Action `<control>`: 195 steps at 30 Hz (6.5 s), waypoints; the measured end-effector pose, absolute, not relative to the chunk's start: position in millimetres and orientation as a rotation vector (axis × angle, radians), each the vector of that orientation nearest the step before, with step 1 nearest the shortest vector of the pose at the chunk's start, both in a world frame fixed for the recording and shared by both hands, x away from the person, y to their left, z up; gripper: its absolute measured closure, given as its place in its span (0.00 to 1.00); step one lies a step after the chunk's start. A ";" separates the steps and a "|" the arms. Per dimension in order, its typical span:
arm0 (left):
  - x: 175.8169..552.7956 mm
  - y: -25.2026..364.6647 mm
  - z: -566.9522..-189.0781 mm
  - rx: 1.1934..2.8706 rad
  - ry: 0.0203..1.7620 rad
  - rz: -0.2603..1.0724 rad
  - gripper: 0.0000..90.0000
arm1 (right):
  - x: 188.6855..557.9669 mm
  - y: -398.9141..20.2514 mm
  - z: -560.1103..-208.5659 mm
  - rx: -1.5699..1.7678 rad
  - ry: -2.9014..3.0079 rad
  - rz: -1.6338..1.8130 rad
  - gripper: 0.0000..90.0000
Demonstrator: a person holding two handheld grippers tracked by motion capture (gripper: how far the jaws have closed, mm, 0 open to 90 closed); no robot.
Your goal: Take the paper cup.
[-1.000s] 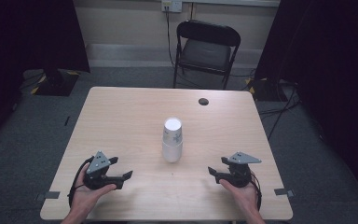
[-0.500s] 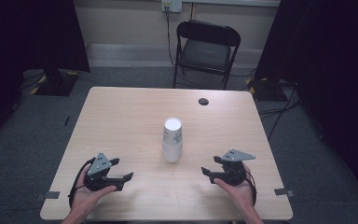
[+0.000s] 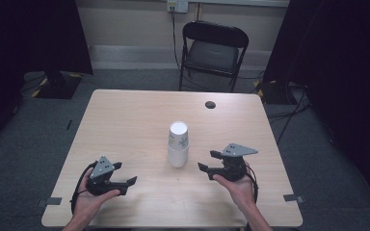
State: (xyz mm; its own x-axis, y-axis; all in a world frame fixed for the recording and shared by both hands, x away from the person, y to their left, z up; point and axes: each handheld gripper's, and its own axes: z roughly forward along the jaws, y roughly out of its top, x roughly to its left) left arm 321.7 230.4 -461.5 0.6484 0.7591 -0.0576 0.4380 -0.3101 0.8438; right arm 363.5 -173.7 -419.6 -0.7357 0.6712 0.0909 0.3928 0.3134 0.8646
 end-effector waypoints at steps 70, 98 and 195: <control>321.5 231.2 -462.5 1.997 0.941 0.436 0.18 | 441.2 -81.5 -399.4 0.821 2.252 1.525 0.33; 321.7 229.4 -463.7 1.991 0.948 0.433 0.18 | 441.6 -79.7 -371.8 0.801 2.207 1.577 0.34; 323.0 153.5 -446.9 1.871 0.694 0.374 0.30 | 364.2 -141.7 -383.2 0.975 2.277 1.710 0.37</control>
